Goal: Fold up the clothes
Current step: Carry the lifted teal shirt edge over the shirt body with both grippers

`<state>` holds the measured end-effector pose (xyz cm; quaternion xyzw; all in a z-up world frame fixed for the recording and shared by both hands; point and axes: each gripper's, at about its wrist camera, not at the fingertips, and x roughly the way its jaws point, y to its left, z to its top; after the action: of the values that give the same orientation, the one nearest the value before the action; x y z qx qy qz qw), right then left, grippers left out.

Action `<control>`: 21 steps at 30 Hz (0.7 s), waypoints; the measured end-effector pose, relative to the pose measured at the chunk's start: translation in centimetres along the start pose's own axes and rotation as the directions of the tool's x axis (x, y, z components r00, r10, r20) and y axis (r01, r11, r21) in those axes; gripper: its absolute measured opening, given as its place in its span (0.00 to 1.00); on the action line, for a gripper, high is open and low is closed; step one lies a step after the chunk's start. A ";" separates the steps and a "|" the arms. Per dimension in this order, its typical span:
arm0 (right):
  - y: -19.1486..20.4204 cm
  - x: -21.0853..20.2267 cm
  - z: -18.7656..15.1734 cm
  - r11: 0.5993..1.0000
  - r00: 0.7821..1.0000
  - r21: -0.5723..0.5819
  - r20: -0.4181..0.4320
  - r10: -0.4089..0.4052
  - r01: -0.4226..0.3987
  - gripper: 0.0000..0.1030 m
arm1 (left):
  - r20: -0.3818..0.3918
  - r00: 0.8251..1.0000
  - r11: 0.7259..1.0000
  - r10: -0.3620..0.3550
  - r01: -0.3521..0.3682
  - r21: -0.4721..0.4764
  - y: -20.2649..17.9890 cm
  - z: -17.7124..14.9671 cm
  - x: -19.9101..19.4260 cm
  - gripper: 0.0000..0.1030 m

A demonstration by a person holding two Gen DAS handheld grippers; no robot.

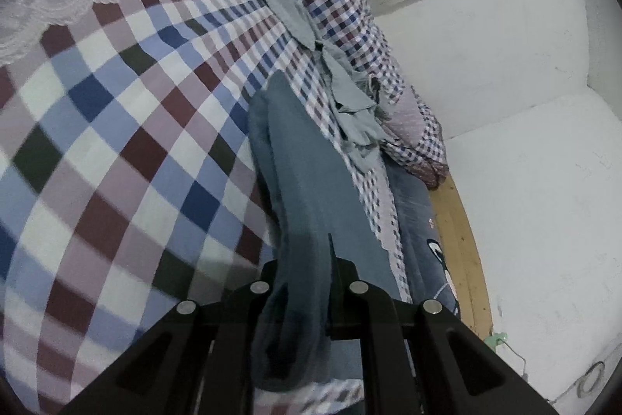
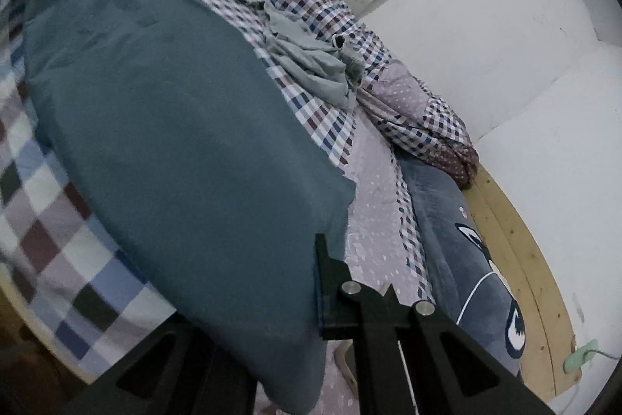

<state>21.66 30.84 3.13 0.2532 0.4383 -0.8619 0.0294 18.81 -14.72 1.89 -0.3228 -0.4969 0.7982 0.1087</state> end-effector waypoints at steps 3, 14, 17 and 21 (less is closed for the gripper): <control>-0.8 -2.1 -0.1 1.000 1.000 0.020 0.017 0.017 -0.017 0.03 | 0.009 1.000 1.000 -0.017 0.017 -0.002 -0.5 -0.7 -2.2 0.09; -5.9 -11.6 2.1 0.998 0.989 0.069 0.150 0.002 -0.012 0.03 | 0.104 0.988 0.991 -0.113 0.105 0.078 -5.9 -3.1 -12.8 0.09; -7.8 -13.8 3.2 0.996 0.984 0.084 0.179 0.003 -0.019 0.03 | 0.140 0.977 0.983 -0.159 0.144 0.111 -8.2 -3.2 -15.9 0.09; -10.4 -16.9 4.6 0.994 0.977 0.109 0.215 0.009 -0.033 0.03 | 0.171 0.963 0.970 -0.211 0.184 0.156 -11.5 -3.2 -19.7 0.09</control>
<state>31.70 30.82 20.89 0.1648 0.3810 -0.9070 0.0714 34.25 -16.61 18.89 -0.1870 -0.4778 0.8427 0.1632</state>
